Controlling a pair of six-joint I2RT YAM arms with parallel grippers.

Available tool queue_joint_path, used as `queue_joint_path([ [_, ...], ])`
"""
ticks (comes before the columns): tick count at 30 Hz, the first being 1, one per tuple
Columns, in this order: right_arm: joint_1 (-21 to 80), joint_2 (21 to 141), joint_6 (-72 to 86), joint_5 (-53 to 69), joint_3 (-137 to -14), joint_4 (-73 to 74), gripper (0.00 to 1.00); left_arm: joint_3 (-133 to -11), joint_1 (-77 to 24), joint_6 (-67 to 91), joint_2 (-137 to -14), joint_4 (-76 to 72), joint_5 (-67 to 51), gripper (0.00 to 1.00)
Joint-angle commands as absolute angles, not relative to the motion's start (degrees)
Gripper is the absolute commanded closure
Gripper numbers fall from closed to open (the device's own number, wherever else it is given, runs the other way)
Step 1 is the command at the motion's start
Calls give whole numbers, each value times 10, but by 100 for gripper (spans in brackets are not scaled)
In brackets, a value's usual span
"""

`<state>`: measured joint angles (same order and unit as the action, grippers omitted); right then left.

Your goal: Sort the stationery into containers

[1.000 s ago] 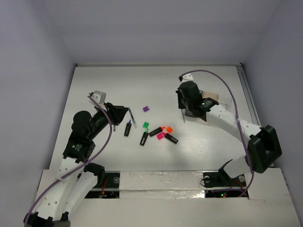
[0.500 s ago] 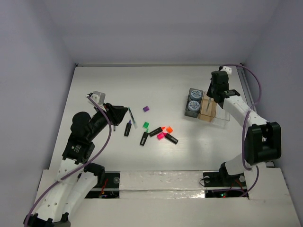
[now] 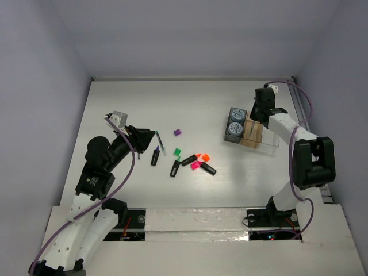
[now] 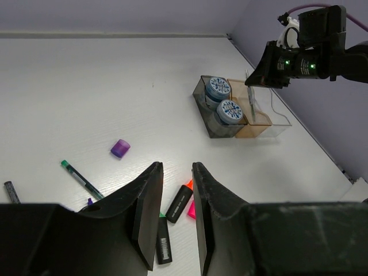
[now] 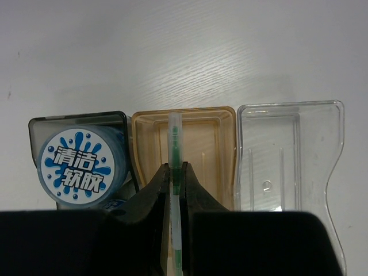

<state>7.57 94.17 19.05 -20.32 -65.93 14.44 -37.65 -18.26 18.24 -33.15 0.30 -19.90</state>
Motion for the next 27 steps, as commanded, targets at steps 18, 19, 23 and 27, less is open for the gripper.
queue_joint_path([
  [18,78,894,193,-121,-676,149,43,-403,-184,180,-326,-18,-203,76],
  [19,86,883,193,-86,-664,129,50,-403,-184,179,-325,-18,-203,76],
  [23,169,866,187,-54,-671,108,97,-403,-184,180,-325,-16,-197,76],
  [27,294,925,178,-69,-737,120,99,-403,-178,181,-327,-11,-178,76],
])
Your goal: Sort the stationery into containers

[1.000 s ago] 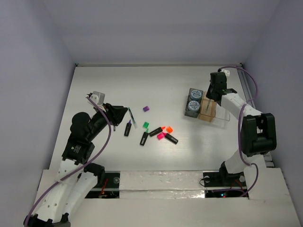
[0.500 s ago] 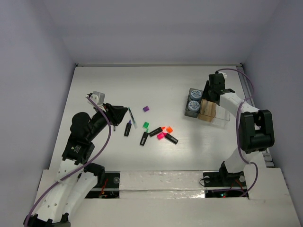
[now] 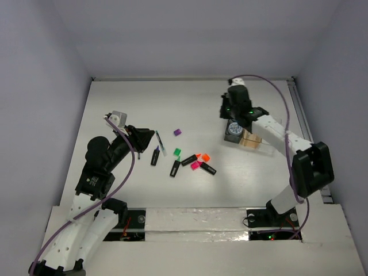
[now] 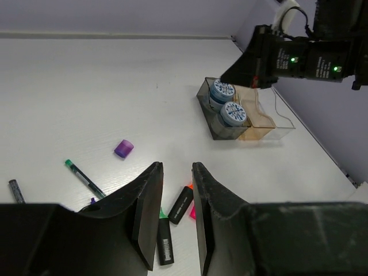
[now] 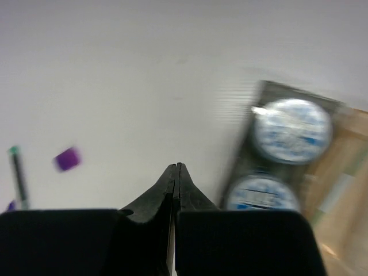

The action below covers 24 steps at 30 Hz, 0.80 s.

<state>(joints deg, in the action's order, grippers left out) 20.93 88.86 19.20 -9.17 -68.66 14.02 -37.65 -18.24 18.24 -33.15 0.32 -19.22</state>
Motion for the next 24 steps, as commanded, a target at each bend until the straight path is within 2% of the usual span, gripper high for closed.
queue_joint_path([
  [1,315,957,178,-63,-750,115,99,-404,-178,181,-325,-8,-171,76],
  [4,377,1025,167,-45,-811,115,96,-410,-172,182,-322,-2,-129,79],
  [6,406,1062,153,-34,-852,132,97,-417,-172,185,-317,22,-79,88],
  [9,440,1127,128,-23,-926,155,98,-424,-172,186,-314,39,-44,94],
  [12,463,1188,117,-25,-996,180,95,-424,-166,188,-314,39,-38,94],
  [15,489,1256,106,-39,-1076,218,81,-424,-161,190,-312,39,-36,94],
  [16,496,1273,99,-49,-1096,240,69,-424,-161,189,-310,40,-35,94],
  [18,496,1325,88,-48,-1154,263,58,-425,-156,188,-308,41,-33,94],
  [21,502,1366,77,-69,-1214,308,57,-426,-156,187,-306,43,-30,94],
  [22,507,1375,76,-70,-1216,307,52,-426,-156,186,-305,42,-32,93],
  [24,507,1379,77,-63,-1217,301,51,-425,-156,187,-306,40,-35,93],
])
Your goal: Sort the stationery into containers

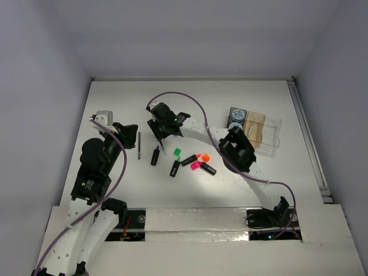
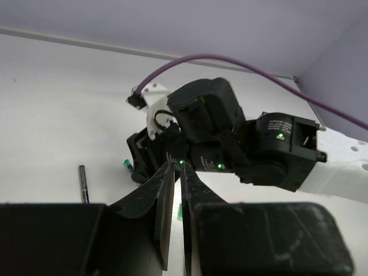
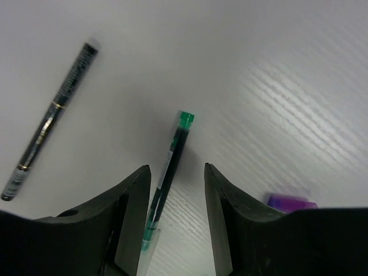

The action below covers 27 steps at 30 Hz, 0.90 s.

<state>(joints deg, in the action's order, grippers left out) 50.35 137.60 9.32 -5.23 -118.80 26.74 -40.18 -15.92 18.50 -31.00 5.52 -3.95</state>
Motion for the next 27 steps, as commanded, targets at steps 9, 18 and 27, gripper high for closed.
queue_joint_path([
  [9,512,1415,79,-83,-1236,320,59,-423,-156,186,-306,37,-47,92],
  [18,512,1419,80,-109,-1213,323,84,-423,-156,186,-302,39,-48,91],
  [27,512,1366,170,-116,-1161,244,100,-422,-156,187,-302,38,-48,91],
])
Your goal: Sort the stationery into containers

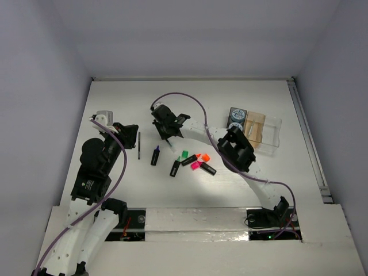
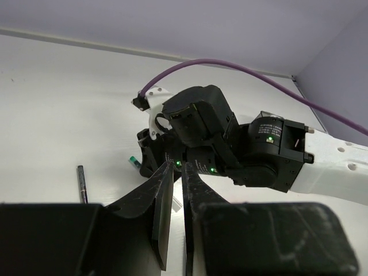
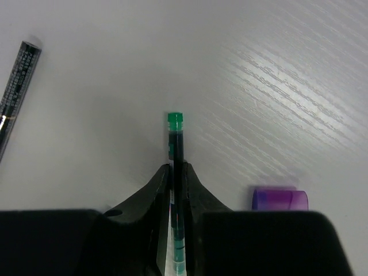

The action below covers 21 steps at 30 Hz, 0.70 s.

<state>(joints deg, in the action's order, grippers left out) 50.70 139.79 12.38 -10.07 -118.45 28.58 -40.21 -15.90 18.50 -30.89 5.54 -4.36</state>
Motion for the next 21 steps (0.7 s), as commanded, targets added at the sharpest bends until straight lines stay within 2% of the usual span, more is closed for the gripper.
queue_joint_path([
  [1,512,1355,177,-122,-1153,216,100,-422,-156,186,-302,39,-47,91],
  [7,507,1226,214,-160,-1079,118,100,-420,-156,186,-301,38,-48,91],
  [10,480,1136,220,-188,-992,78,100,-418,-156,187,-301,37,-51,90],
  [16,346,975,244,-205,-765,63,100,-416,-156,186,-301,33,-58,88],
  [21,230,849,248,-211,-639,60,100,-416,-156,187,-308,33,-61,87],
])
